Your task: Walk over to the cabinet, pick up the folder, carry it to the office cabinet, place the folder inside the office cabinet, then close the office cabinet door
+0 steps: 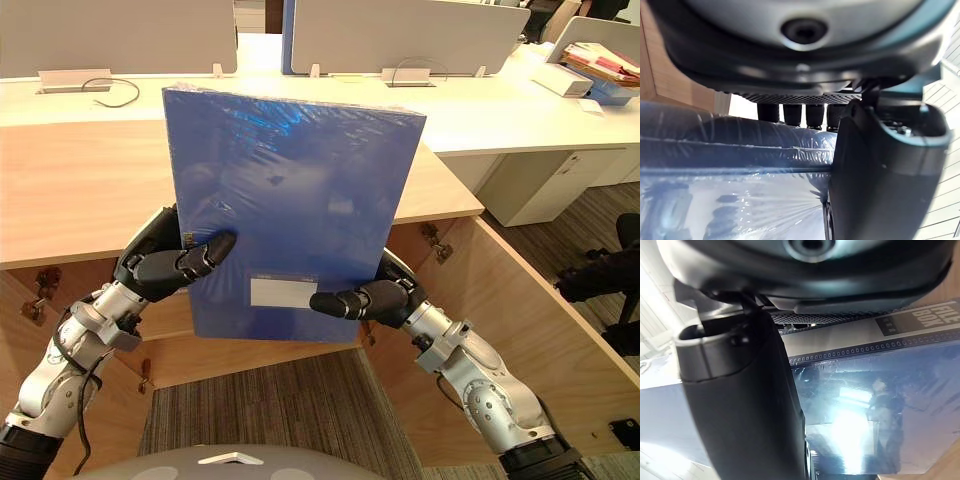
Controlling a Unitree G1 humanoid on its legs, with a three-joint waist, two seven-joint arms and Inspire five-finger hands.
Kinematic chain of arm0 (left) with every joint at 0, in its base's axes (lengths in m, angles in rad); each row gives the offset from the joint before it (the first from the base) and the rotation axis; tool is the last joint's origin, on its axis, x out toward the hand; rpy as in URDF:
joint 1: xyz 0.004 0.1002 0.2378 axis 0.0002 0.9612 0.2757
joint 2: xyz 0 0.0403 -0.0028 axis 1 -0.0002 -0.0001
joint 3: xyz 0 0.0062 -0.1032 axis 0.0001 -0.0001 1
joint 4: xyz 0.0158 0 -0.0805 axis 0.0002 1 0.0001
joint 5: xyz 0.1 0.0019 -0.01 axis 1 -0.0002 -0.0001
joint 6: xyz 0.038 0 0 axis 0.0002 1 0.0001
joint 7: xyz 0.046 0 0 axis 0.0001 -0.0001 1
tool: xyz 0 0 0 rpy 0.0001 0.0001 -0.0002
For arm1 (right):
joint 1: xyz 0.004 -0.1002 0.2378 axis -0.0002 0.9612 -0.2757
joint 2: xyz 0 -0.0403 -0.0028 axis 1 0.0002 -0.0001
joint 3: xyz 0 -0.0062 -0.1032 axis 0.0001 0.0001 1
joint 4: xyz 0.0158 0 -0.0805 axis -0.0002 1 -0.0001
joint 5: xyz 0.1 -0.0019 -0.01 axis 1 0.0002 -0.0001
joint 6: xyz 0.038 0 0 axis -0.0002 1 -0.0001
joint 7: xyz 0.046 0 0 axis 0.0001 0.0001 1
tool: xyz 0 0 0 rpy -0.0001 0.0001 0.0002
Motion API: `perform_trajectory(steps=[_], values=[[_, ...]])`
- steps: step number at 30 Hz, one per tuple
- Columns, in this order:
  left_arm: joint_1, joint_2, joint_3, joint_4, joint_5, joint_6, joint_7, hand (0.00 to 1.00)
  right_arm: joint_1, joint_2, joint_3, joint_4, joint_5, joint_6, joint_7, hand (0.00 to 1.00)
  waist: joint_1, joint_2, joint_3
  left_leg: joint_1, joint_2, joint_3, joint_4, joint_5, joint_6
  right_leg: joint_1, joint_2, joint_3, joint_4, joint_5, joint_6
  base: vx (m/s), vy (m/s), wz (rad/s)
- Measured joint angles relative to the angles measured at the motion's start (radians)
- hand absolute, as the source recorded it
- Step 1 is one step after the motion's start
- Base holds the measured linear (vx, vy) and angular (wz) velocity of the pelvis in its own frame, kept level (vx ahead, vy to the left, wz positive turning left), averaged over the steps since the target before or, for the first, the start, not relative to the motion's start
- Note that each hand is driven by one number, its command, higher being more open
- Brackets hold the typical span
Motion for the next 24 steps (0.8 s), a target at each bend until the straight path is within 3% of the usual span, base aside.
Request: perform_trajectory(steps=[6,7,24], values=[[-0.001,-0.049,-0.012,0.0,0.002,-0.024,0.049,0.0,-0.018,0.031,0.029,0.0,-0.001,0.0,-0.033,1.0,0.002,-0.002,0.001,-0.009,-0.001,-0.012,0.002,0.002,0.001,0.0,0.001,-0.012,-0.001,-0.001,-0.002,0.0,-0.004,0.06],[-0.001,-0.049,-0.015,0.0,0.004,-0.031,0.052,0.0,-0.019,0.031,0.032,0.0,-0.001,0.0,-0.033,0.0,0.005,-0.003,0.002,-0.009,-0.001,-0.013,0.002,0.002,0.001,0.0,0.001,-0.013,-0.001,-0.001,-0.002,0.0,0.0,0.0],[0.031,-0.059,-0.032,0.019,-0.002,-0.054,0.09,0.0,-0.059,0.022,0.057,-0.01,-0.068,-0.004,-0.075,0.0,0.024,-0.019,0.011,-0.011,-0.002,-0.016,0.003,0.002,0.001,0.0,0.001,-0.012,-0.001,-0.001,-0.002,0.0,0.0,0.0]])
